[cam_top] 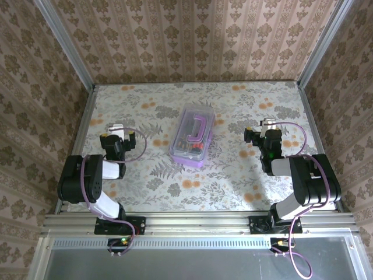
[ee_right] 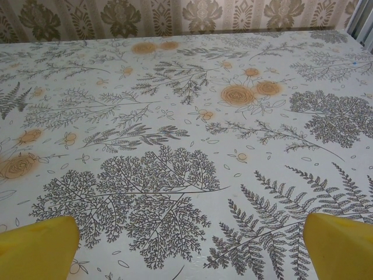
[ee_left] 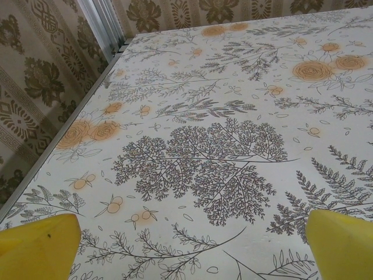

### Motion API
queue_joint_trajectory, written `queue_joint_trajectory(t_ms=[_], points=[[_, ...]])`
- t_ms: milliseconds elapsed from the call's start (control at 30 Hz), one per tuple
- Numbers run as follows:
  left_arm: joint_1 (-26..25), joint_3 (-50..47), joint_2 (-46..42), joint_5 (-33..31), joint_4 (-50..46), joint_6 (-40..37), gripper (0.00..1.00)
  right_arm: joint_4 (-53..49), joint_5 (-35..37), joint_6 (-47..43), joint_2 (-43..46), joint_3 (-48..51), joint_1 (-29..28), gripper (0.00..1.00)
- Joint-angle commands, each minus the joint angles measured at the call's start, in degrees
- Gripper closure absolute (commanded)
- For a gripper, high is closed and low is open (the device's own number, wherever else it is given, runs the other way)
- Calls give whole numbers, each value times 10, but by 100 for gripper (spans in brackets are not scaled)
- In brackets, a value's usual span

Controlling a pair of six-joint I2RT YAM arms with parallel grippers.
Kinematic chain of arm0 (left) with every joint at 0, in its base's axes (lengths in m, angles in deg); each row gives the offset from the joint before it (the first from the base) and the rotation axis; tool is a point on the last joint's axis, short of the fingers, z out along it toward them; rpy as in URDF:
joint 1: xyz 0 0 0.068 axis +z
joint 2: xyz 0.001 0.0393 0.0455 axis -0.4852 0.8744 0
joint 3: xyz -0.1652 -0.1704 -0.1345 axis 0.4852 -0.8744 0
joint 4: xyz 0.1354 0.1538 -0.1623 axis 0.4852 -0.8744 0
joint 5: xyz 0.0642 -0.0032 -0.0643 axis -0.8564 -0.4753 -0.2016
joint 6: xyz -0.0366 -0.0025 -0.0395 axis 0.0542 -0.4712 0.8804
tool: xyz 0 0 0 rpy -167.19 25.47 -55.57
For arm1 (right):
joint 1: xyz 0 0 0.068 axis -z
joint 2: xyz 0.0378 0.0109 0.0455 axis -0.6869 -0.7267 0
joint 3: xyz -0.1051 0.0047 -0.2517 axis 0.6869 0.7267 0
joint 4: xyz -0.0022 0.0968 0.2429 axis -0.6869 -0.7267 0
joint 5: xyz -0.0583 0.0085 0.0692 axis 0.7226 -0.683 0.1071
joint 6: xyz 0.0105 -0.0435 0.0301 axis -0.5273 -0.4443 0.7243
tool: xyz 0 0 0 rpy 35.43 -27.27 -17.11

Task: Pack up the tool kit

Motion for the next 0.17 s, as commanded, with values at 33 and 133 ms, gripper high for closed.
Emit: queue_joint_trajectory(t_ms=[33, 133], points=[[0, 13, -9, 12, -8, 10, 0, -1, 20, 4, 3, -2, -1, 0], [0, 11, -11, 12, -4, 8, 0, -1, 20, 4, 4, -1, -1, 0]])
